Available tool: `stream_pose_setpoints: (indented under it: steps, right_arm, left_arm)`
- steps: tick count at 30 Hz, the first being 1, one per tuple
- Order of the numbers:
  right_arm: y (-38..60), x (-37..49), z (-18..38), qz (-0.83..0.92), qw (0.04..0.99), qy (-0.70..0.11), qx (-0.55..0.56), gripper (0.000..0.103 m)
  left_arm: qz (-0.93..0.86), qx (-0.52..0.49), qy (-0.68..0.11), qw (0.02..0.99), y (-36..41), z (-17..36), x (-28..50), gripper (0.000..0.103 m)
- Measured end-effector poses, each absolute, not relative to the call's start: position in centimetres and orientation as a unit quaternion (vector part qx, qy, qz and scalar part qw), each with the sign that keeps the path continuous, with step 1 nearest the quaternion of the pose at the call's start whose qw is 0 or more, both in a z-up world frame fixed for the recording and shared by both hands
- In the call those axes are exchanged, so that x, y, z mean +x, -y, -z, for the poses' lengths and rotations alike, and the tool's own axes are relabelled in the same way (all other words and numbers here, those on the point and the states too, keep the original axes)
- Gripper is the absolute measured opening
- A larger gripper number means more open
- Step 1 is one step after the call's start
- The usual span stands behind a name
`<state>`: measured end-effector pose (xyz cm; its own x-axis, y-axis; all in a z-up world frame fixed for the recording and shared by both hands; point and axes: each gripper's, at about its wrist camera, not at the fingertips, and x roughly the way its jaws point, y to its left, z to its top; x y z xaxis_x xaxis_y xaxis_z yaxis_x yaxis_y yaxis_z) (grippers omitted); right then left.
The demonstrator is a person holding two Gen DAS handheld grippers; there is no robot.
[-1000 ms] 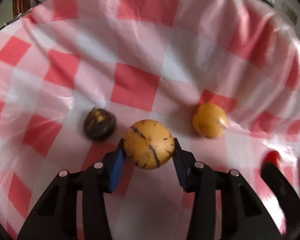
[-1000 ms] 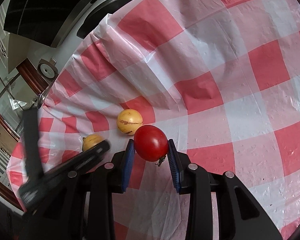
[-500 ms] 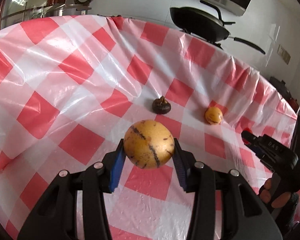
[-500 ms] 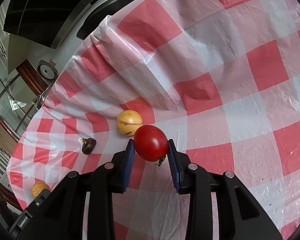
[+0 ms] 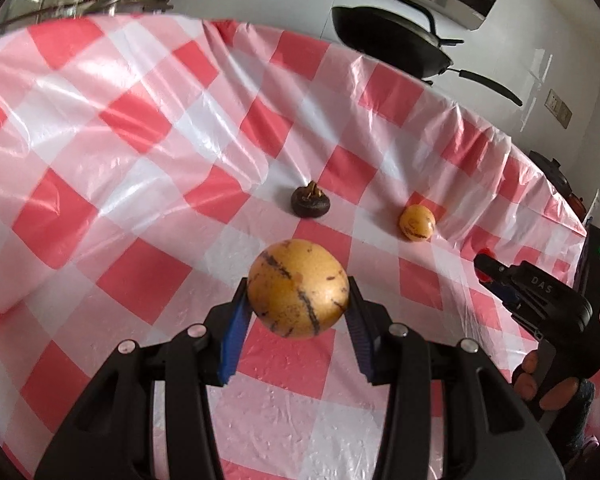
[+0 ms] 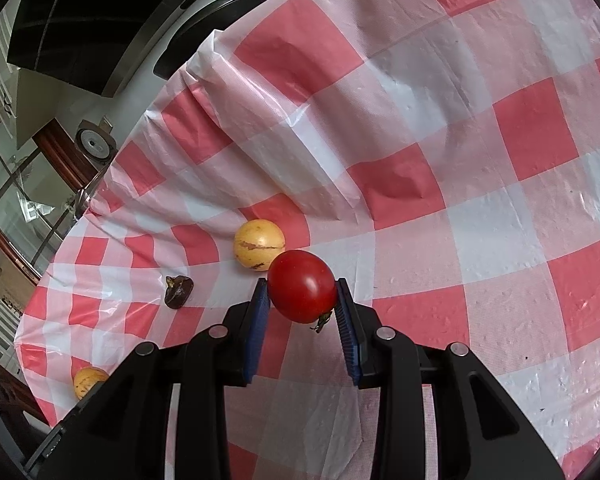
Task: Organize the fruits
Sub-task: 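Carry the tomato and pepino over the white box and open both grippers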
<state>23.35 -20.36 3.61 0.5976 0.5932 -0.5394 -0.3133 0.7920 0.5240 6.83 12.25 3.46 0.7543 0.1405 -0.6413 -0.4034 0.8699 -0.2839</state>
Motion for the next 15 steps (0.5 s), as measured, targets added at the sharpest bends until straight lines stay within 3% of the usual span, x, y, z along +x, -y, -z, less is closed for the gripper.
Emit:
stream_pose_setpoints:
  steps: [10,15]
  right_arm:
    - [20.3,22.6,-3.8,-0.248,0.877,-0.372,0.176,0.034]
    - [21.0,16.7,-5.2,-0.248,0.879,-0.365,0.182,0.034]
  left_arm:
    - [-0.158,-0.273,-0.314,0.895,-14.6,-1.8,6.8,0.046]
    - [-0.159,-0.282,-0.296,0.899,-14.9,-2.3,5.3,0.046]
